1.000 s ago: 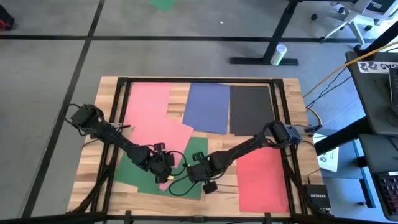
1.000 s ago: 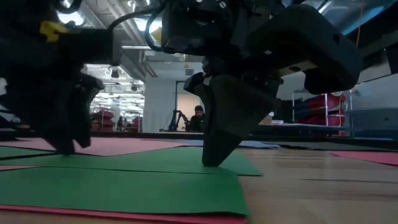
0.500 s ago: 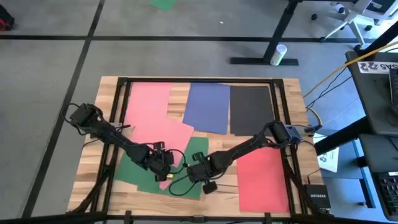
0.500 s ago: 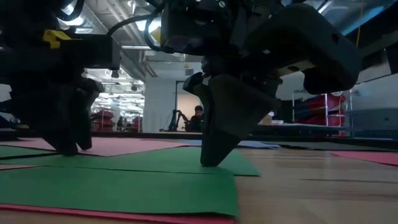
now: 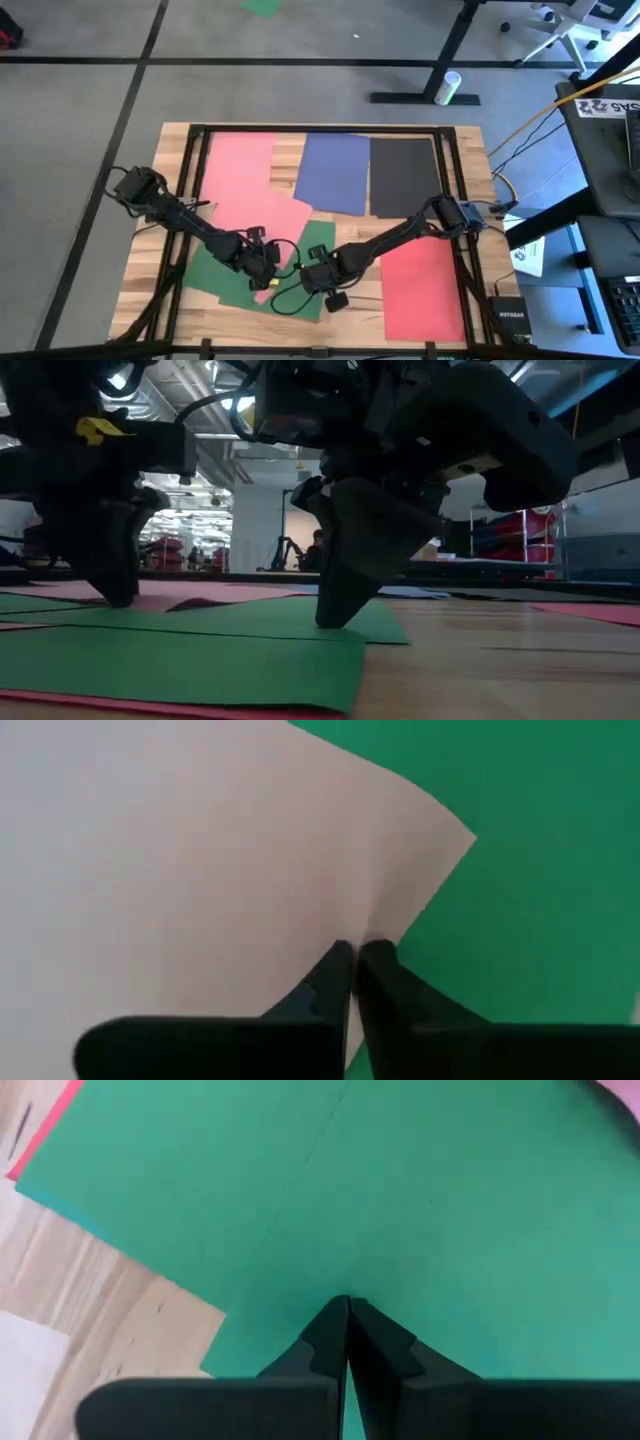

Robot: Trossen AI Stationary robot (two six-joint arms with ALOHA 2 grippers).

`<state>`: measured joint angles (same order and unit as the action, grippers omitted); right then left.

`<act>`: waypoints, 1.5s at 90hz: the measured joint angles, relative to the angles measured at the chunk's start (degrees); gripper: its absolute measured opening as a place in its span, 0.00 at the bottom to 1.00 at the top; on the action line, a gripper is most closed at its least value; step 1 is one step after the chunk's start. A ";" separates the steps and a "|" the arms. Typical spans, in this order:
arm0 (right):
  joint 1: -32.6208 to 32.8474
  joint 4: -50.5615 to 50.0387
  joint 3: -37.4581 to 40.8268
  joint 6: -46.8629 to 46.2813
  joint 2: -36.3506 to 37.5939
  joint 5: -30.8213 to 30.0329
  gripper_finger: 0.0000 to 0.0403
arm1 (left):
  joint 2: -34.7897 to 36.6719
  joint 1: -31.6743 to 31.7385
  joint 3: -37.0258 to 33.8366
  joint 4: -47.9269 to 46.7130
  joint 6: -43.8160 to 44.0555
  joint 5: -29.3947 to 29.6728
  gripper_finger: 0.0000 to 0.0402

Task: Organize paper
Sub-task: Stack the pink paper on top of the other pink paper on the table

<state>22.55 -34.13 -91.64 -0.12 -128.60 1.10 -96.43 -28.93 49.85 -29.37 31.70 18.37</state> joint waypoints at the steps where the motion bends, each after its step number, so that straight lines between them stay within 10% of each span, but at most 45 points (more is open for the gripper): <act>1: 0.00 0.00 0.00 0.00 0.00 0.00 0.00 | -0.01 0.00 0.19 -0.28 -0.08 -0.05 0.00; 79: 0.00 0.00 0.00 0.00 0.00 0.02 0.00 | 0.80 -0.21 20.64 -49.61 -16.67 7.83 0.00; 135: 0.00 0.18 0.02 0.00 0.00 0.04 0.00 | 0.82 -0.37 20.74 -55.50 -56.34 36.81 0.00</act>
<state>22.54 -33.95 -91.61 -0.12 -128.60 1.14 -95.61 -29.30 70.59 -84.87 -24.64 55.18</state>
